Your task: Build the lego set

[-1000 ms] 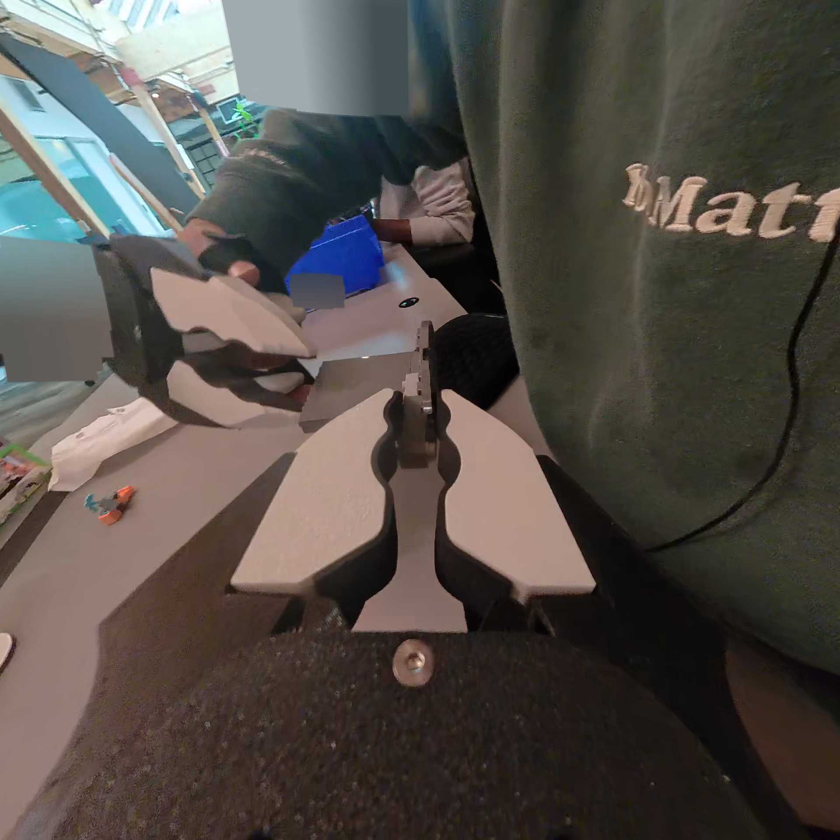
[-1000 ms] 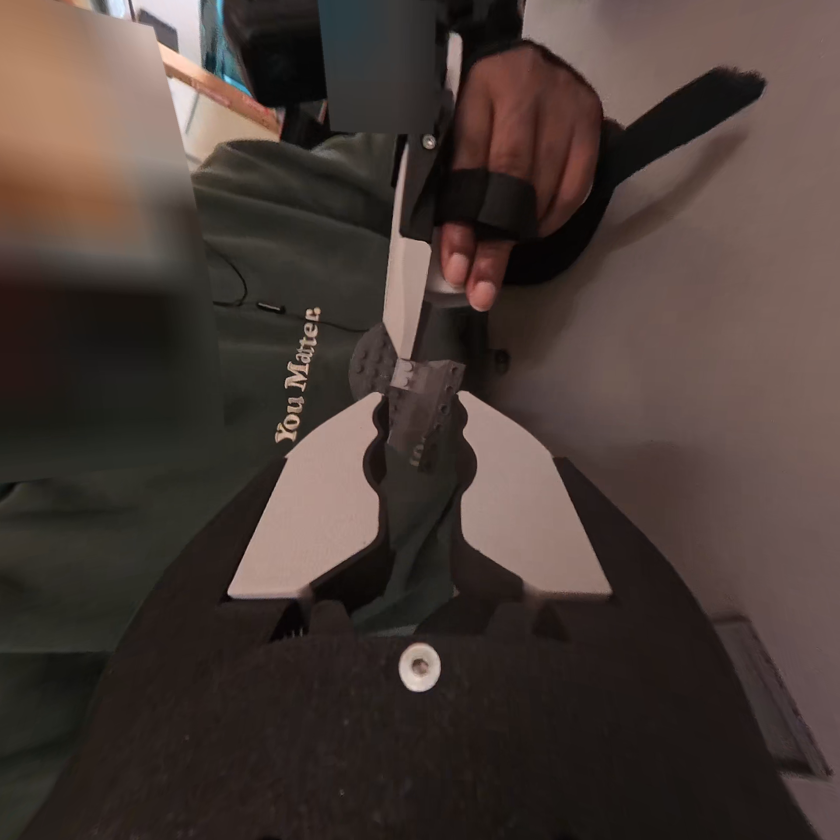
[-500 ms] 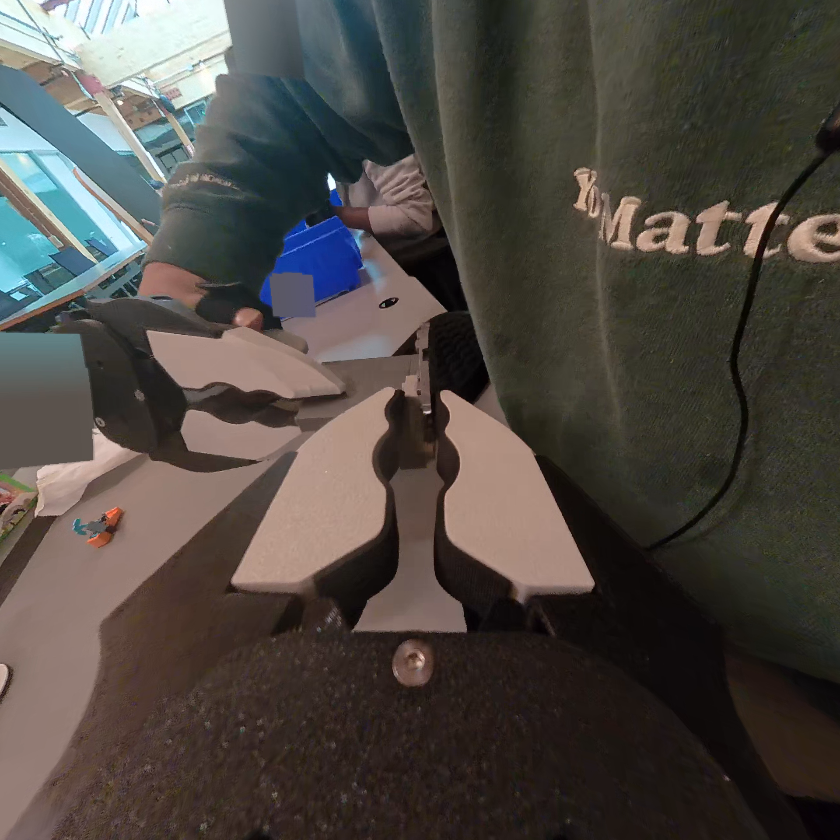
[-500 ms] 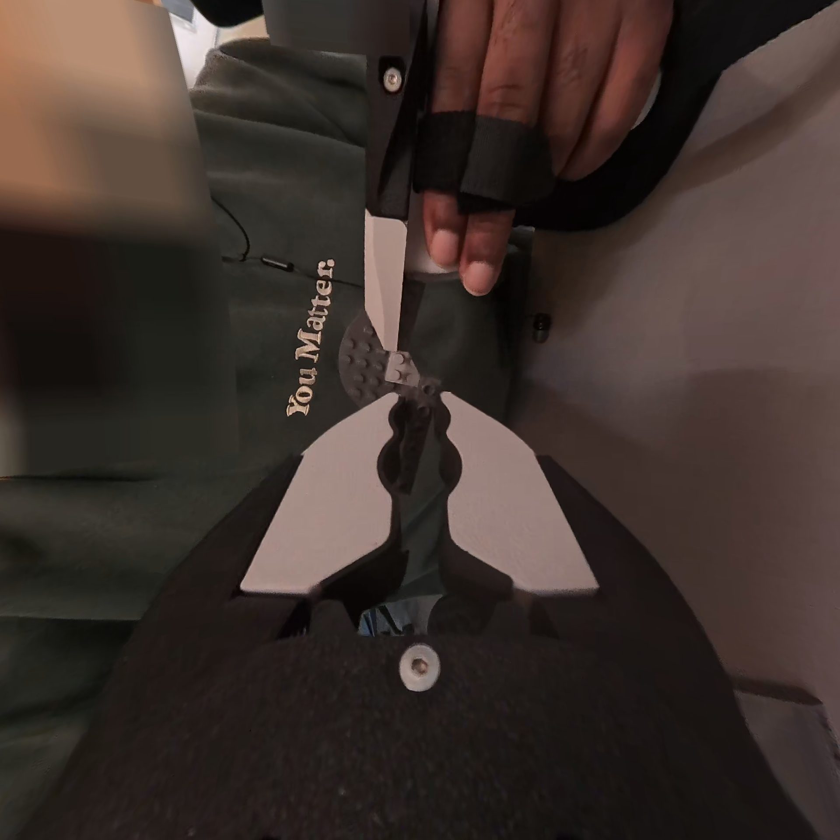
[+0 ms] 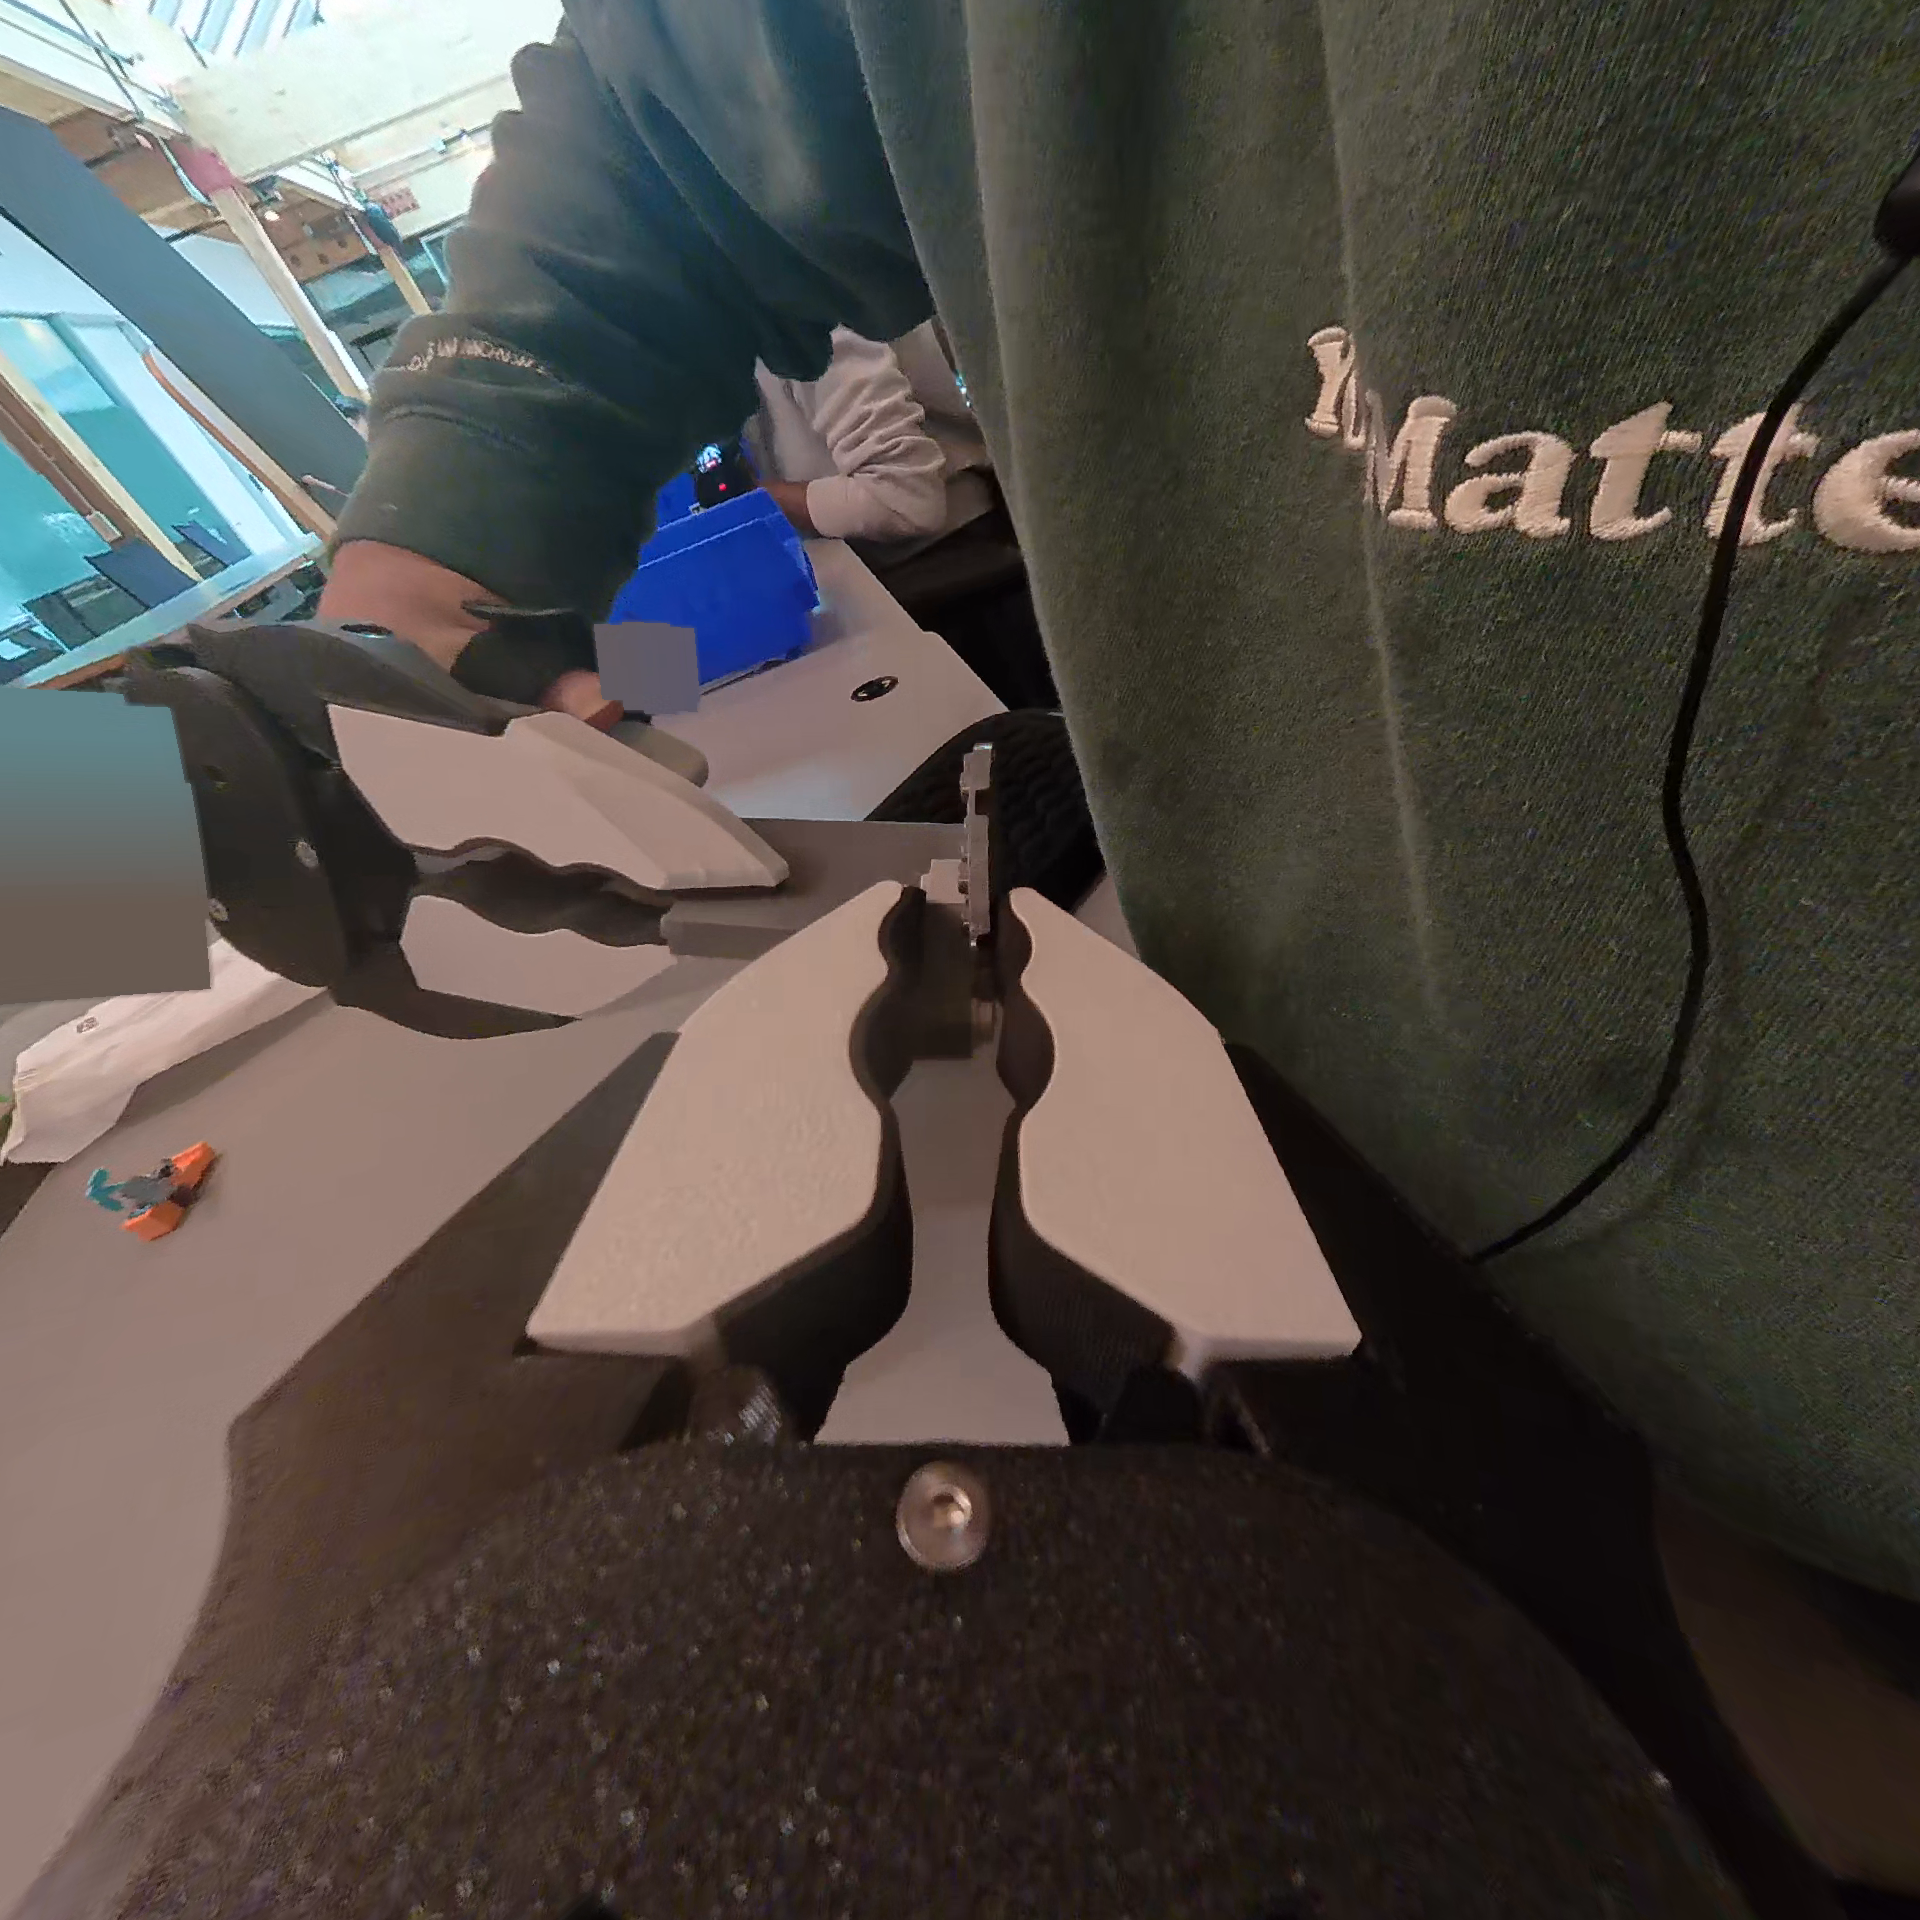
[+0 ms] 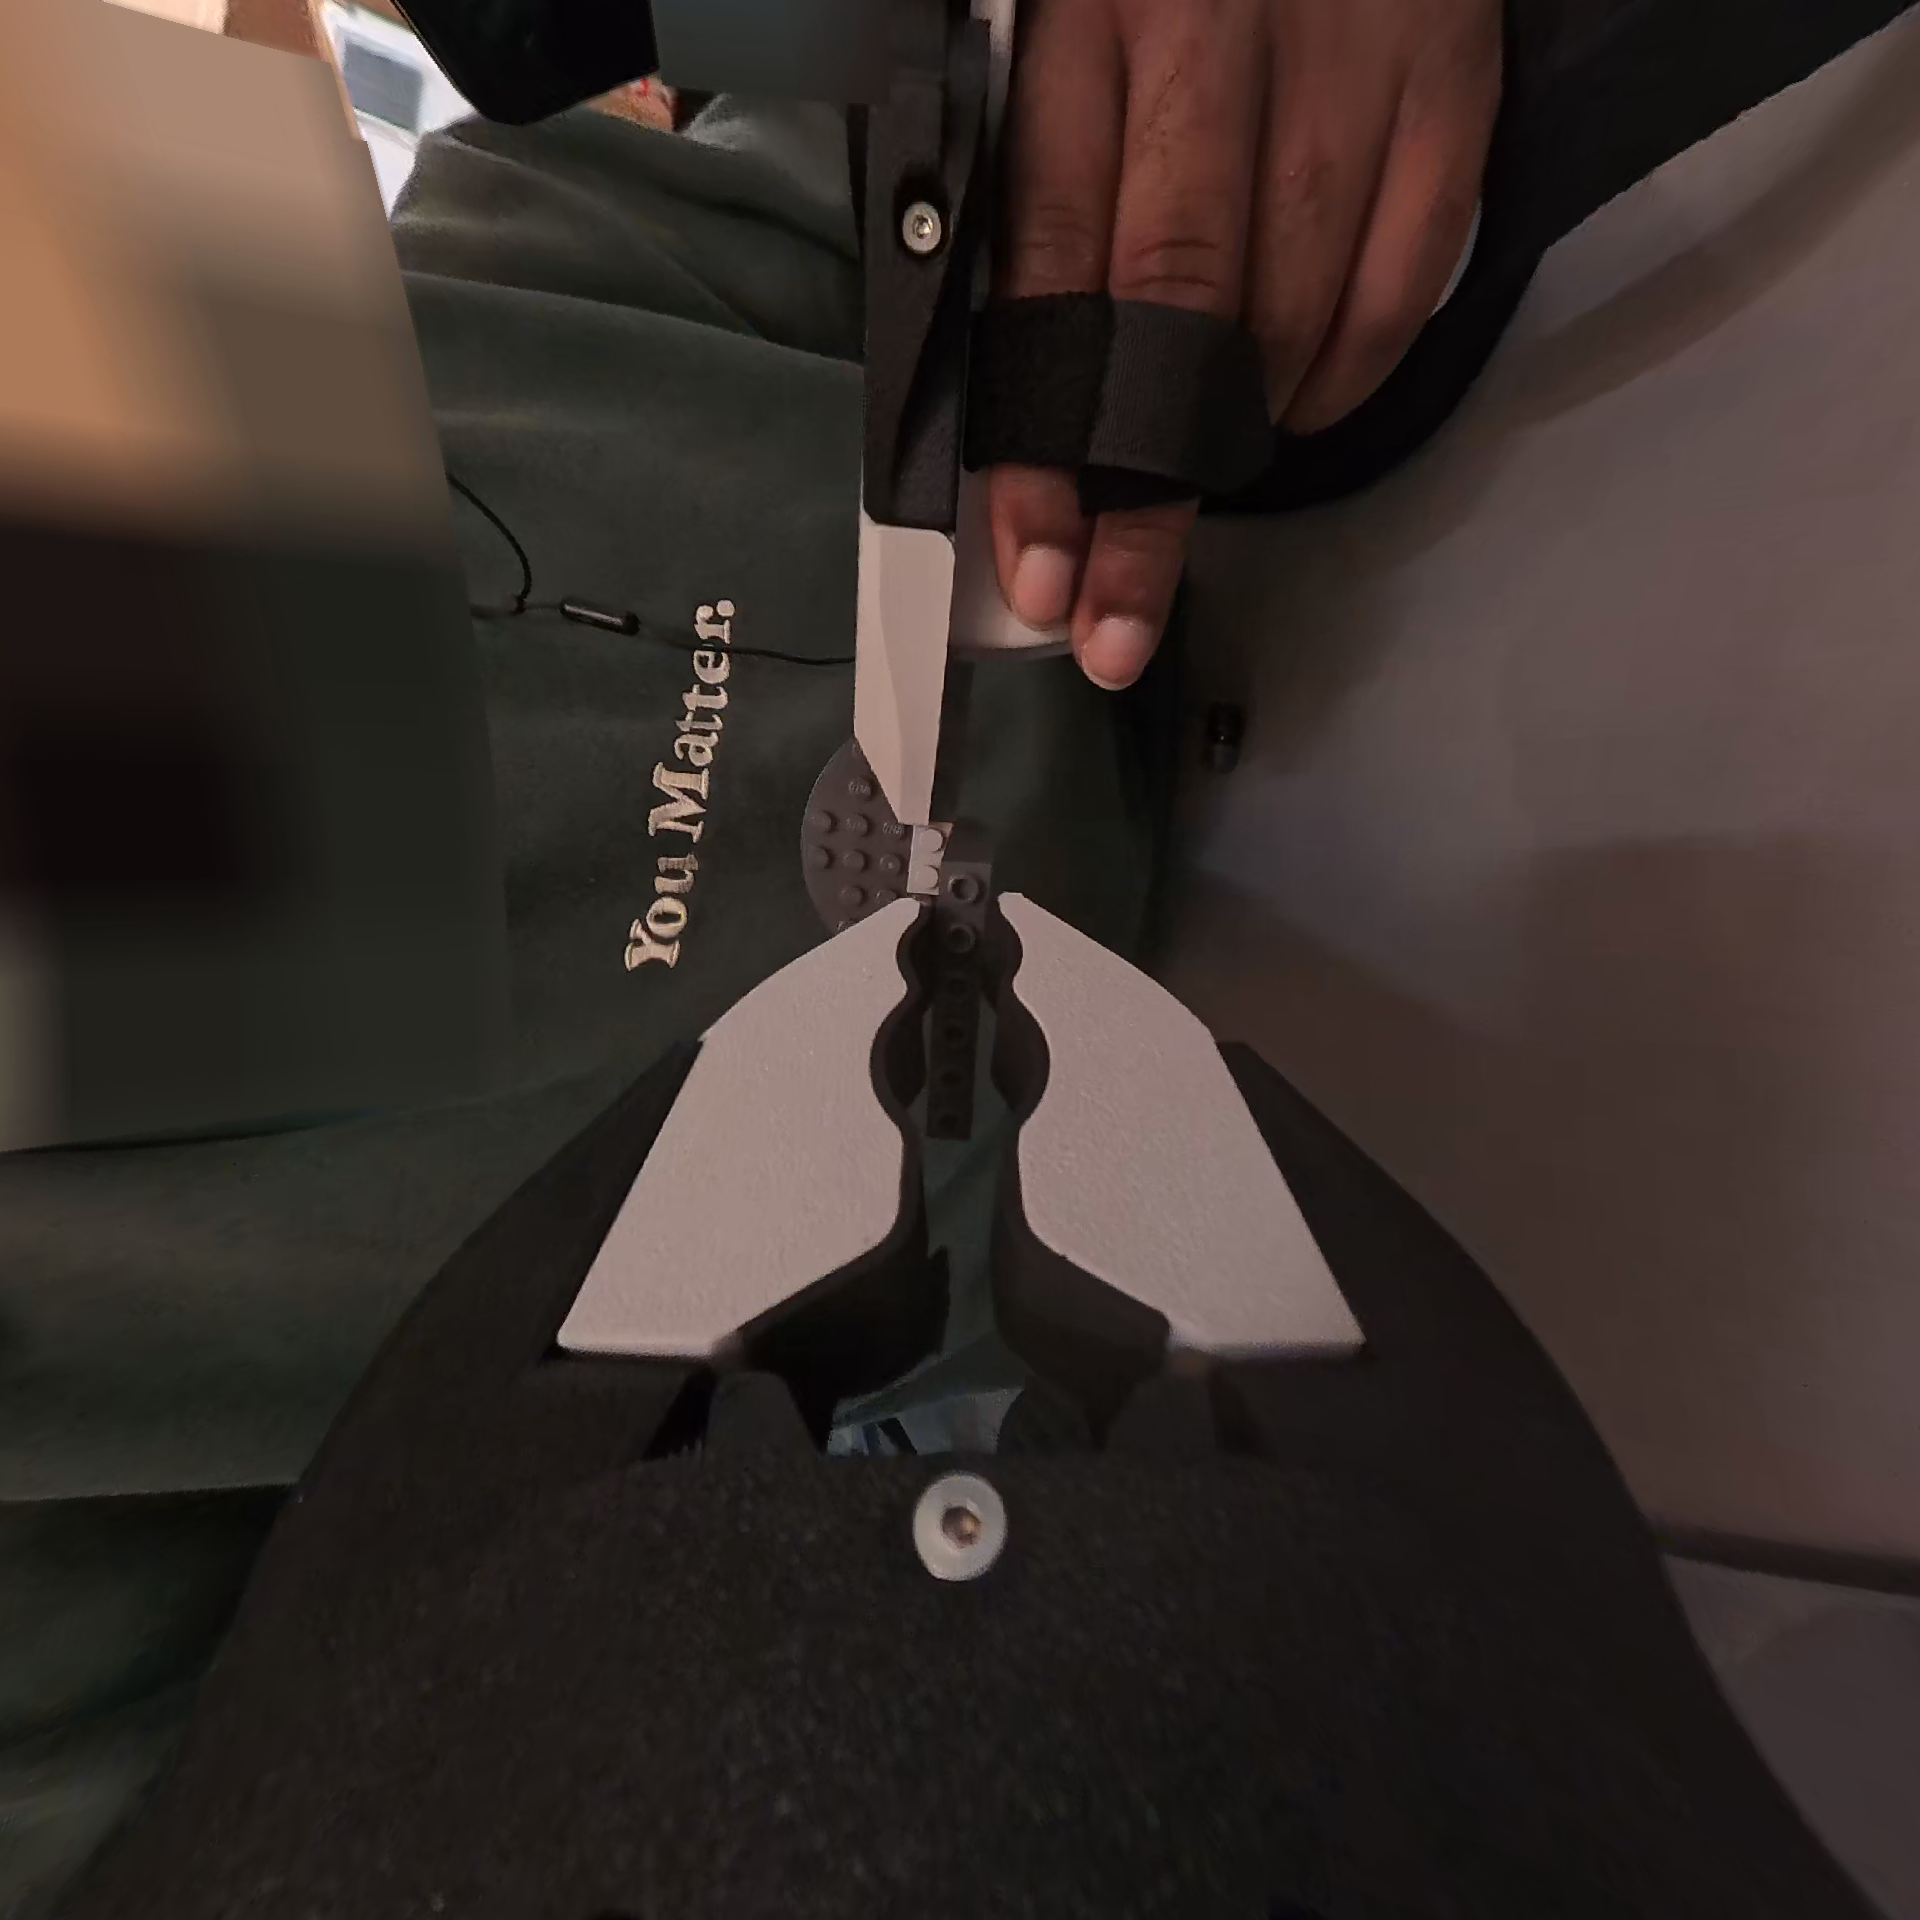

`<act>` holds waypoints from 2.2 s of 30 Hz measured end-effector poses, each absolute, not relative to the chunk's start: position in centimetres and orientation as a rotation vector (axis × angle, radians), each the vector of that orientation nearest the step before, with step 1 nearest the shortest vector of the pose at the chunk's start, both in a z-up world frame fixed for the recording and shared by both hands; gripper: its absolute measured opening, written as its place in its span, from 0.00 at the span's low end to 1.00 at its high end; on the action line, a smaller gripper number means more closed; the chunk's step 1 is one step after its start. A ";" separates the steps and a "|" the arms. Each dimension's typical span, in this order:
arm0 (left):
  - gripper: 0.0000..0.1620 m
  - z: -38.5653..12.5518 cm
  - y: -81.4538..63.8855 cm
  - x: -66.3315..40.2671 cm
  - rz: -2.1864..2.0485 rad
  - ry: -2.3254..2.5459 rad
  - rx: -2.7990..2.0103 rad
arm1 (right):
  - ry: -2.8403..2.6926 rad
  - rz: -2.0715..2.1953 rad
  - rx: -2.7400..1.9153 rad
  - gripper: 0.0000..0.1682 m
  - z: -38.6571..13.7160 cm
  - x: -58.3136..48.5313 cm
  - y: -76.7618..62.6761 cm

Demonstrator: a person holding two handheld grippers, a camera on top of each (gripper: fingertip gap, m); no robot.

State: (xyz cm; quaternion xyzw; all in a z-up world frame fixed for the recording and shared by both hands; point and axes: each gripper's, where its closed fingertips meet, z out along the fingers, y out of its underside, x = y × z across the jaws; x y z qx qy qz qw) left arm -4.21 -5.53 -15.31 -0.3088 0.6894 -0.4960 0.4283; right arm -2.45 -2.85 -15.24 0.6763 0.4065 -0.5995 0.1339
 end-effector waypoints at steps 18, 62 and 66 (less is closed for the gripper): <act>0.07 -13.4 -2.5 -4.6 -1.292 1.477 -0.933 | 1.705 -1.954 2.455 0.16 -14.3 -0.3 1.7; 0.21 -13.8 2.1 -5.3 -1.234 1.308 -1.140 | 1.274 -2.384 2.499 0.07 -14.7 -0.1 1.0; 0.20 -14.5 4.4 -5.0 -1.388 1.221 -1.350 | 1.907 -2.062 2.578 0.07 -15.8 1.5 3.3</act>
